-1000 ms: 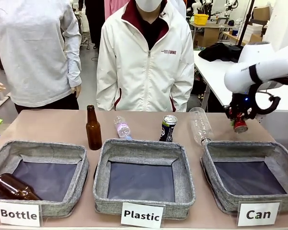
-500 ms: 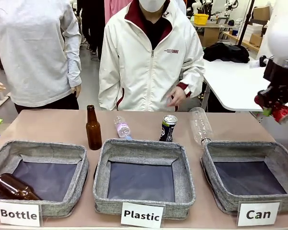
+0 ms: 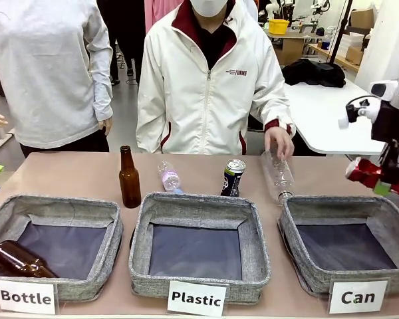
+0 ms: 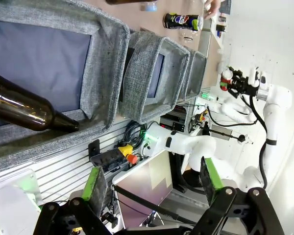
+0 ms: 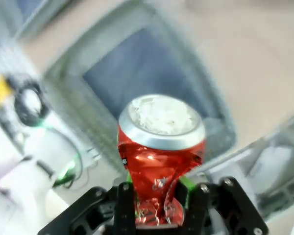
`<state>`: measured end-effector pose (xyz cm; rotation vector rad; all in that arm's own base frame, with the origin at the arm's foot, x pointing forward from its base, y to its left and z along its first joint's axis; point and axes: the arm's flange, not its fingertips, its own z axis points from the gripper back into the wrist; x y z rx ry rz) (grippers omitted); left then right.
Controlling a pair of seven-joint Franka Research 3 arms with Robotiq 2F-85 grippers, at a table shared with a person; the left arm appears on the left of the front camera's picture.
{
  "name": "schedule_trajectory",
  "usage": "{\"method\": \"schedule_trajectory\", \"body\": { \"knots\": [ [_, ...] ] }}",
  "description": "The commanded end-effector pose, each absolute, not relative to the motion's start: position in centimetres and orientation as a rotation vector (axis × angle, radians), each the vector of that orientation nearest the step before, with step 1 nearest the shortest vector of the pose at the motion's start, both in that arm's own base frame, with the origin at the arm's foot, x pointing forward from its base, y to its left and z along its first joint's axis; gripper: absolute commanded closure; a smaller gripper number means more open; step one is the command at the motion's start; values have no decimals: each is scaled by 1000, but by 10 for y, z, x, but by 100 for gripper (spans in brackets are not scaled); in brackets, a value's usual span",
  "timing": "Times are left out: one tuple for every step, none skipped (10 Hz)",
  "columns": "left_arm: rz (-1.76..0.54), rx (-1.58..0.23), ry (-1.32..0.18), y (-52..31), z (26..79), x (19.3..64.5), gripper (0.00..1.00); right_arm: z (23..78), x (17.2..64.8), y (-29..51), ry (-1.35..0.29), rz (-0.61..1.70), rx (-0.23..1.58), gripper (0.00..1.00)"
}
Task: Sort the can waste into the basket.
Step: Pick up the can waste from the table and place it in the right Fabric basket.
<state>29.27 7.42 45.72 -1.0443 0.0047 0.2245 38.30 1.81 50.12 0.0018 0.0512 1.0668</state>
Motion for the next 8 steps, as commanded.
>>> {"method": "schedule_trajectory", "body": {
  "knots": [
    [226, -1043, 6, 75, 457, 292, 0, 508, 377, 8, 237, 1560, 136, 100],
    [226, -1043, 6, 75, 457, 292, 0, 508, 376, 8, 263, 1612, 184, 100],
    [226, -1043, 6, 75, 457, 292, 0, 507, 377, 7, 269, 1644, 222, 100],
    [226, -1043, 6, 75, 457, 292, 0, 506, 378, 7, 260, 1652, 240, 100],
    [226, -1043, 6, 75, 457, 292, 0, 506, 378, 7, 249, 1656, 245, 100],
    [226, -1043, 6, 75, 457, 292, 0, 506, 377, 7, 243, 1657, 250, 100],
    [226, -1043, 6, 75, 457, 292, 0, 506, 379, 7, 236, 1647, 264, 36],
    [226, -1043, 6, 75, 457, 292, 0, 504, 380, 7, 232, 1643, 261, 21]
  ]
}}
